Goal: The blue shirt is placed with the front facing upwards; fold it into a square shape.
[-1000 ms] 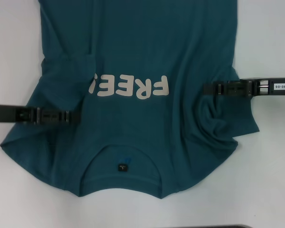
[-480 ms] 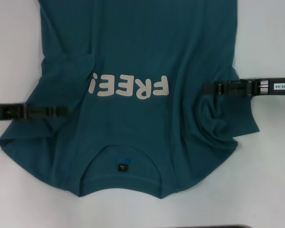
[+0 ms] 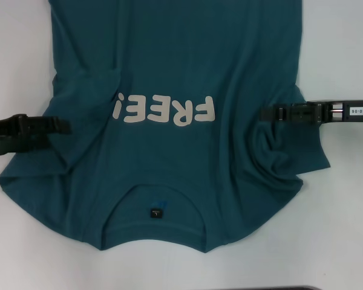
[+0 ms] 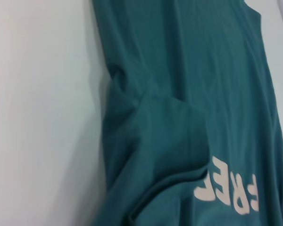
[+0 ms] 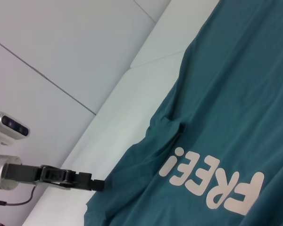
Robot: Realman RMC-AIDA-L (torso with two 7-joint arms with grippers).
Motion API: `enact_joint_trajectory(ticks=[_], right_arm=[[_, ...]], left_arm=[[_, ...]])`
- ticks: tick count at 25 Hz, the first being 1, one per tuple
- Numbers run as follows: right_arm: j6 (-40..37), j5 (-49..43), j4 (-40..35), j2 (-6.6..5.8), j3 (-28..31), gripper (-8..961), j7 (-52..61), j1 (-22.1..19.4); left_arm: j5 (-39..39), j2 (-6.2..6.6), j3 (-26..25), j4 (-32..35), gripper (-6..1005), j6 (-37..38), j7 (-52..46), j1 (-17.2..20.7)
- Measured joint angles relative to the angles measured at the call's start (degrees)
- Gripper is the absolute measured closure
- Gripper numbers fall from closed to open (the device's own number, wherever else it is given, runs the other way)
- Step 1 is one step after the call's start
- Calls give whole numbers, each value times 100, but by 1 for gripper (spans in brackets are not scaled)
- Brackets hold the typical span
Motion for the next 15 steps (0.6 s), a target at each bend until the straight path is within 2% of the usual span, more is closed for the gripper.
enact_joint_trajectory(ticks=[6,8,15], right_arm=[[5,0,-7,-1,1,94,0,-12],[3,0,-5,-12,1,95,0,-28],[-5,0,-1,-18,1,96,0,-30]], left_arm=[[63,-11,18,347,202,-507,-98,-95],[70,38,56,490,202,-692,-110,-120],[73,68,39,469,203,-739,-153,-123]])
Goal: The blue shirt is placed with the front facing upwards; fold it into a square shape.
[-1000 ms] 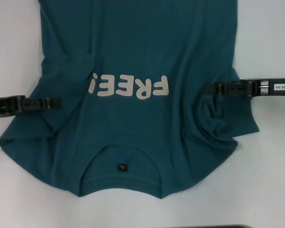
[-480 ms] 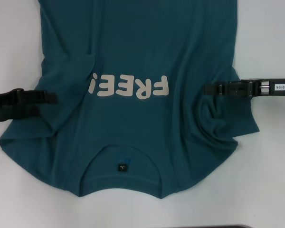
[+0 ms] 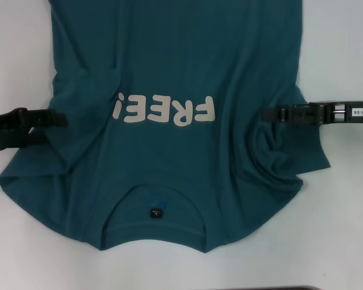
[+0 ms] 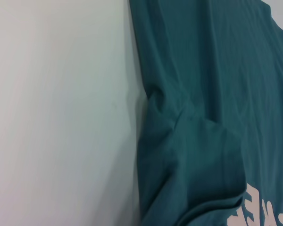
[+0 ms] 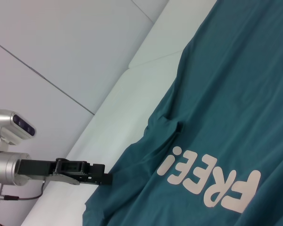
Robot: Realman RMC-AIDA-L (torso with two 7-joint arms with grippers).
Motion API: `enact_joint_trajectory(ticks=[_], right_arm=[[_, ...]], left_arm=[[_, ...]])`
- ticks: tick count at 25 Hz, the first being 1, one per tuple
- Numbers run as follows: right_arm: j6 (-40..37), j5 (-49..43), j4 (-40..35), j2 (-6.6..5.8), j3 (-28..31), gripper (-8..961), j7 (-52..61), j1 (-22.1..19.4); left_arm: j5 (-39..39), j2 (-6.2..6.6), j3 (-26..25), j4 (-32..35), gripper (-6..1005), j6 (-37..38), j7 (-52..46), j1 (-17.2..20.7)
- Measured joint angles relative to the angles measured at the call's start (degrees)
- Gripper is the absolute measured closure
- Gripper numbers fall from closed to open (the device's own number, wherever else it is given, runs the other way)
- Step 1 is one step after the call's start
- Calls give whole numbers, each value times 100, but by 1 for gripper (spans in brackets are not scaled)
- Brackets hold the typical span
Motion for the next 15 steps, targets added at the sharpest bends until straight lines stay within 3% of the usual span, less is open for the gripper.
enact_joint_trajectory(ticks=[15], right_arm=[[8,0,1,0,0,99,0,-24]], left_arm=[[8,28,124,68,205,-134,-239,9]])
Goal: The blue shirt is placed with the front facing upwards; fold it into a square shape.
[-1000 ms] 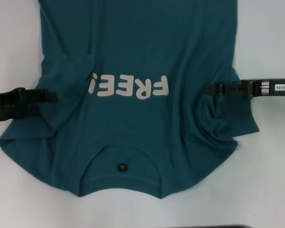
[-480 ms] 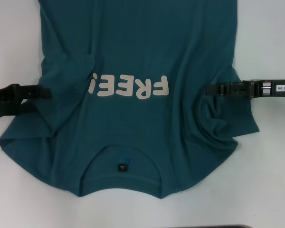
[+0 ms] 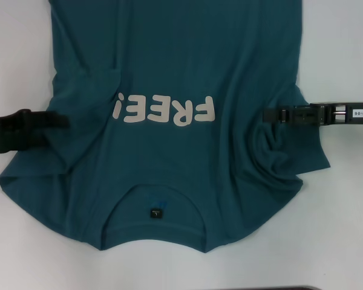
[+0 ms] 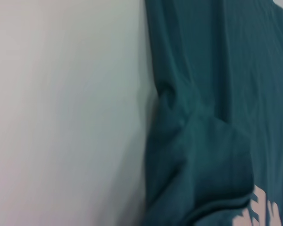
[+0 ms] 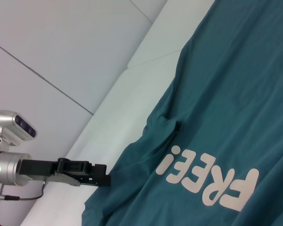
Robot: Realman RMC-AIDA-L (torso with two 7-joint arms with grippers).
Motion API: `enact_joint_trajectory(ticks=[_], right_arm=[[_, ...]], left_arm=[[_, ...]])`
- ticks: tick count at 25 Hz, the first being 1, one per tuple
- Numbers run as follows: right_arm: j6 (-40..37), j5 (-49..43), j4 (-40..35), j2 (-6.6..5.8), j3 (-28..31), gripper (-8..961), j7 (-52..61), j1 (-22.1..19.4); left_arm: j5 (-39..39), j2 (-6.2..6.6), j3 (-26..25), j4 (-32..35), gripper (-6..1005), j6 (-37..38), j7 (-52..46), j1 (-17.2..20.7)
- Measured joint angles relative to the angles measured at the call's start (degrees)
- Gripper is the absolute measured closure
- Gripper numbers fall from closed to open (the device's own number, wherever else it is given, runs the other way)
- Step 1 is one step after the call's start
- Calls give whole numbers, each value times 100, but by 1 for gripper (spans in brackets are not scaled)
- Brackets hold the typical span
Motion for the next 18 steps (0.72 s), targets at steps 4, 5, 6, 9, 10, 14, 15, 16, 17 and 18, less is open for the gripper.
enact_joint_trajectory(ticks=[4,5,6,9,10,14,15,16,17,18], right_arm=[[3,0,0,0,0,100,0,-16],[3,0,0,-1,0,100,0,-23],[3,0,0,-3,0,100,0,-30],[3,0,0,-10,0,101,0,-34],[3,1,0,-13,0,101,0,-35],[2,8,0,-18,0,102,0,-36],[2,9,0,-18,0,102,0,-36],[2,9,0,-18,0,102,0,-35],[2,9,0,-18,0,102,0,-31],[1,12,0,-17,-1,102,0,-24]], left_arm=[[-73,-54,134,22,206,174,33,-68],[-80,-71,143,22,206,214,36,-84],[-83,-87,155,22,206,255,38,-98],[-85,-128,266,24,206,389,60,-137],[-117,-140,287,24,206,489,121,-150],[-727,-145,223,26,206,1352,704,-168],[-1028,-109,214,26,206,1824,916,-146],[-1028,-109,214,26,206,1824,916,-146],[-1054,-91,213,28,206,1908,931,-139],[-1075,-70,215,33,206,1991,948,-129]])
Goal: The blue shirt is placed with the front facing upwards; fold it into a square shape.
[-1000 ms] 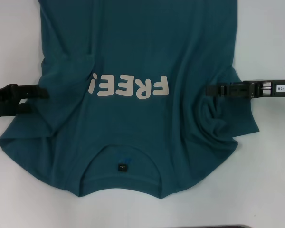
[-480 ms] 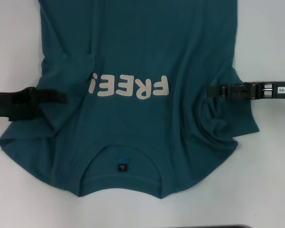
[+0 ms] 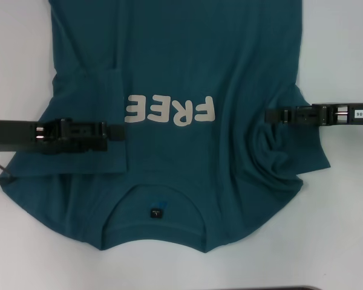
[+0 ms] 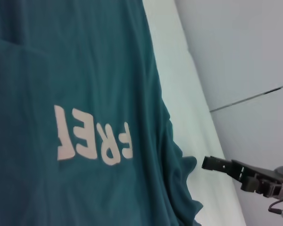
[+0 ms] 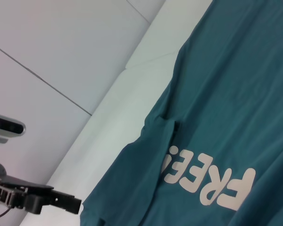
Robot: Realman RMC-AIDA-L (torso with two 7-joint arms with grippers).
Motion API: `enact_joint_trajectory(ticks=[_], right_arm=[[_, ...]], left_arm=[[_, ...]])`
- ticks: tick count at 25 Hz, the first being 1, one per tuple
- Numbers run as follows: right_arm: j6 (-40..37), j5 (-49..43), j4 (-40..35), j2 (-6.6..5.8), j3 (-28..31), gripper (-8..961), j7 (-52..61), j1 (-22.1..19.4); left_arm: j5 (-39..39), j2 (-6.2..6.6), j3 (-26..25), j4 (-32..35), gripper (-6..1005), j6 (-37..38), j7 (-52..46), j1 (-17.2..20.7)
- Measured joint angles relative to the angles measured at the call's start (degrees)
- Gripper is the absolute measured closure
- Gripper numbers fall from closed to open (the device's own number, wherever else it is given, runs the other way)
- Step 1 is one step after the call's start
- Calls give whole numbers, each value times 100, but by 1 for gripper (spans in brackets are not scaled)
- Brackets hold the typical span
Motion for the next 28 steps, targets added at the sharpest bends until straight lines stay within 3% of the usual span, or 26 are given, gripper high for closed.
enact_joint_trajectory(ticks=[6,11,14,18,24,28], right_arm=[[3,17,0,28,55,104,0,22],[72,24,31,75,396,105,70,28],[82,23,52,56,424,105,163,45],[144,-12,39,-109,392,106,785,60],[121,-482,-262,-543,408,107,1860,8],[-91,-980,-450,-667,424,108,2454,16]], left_arm=[[-51,100,-256,75,206,16,317,115],[-275,62,-520,65,206,418,1777,296],[-329,36,-526,120,206,448,2042,391],[-344,103,-677,376,206,464,1797,385],[-570,121,-1080,453,206,461,1324,374],[-666,121,-1164,454,206,471,1280,401]])
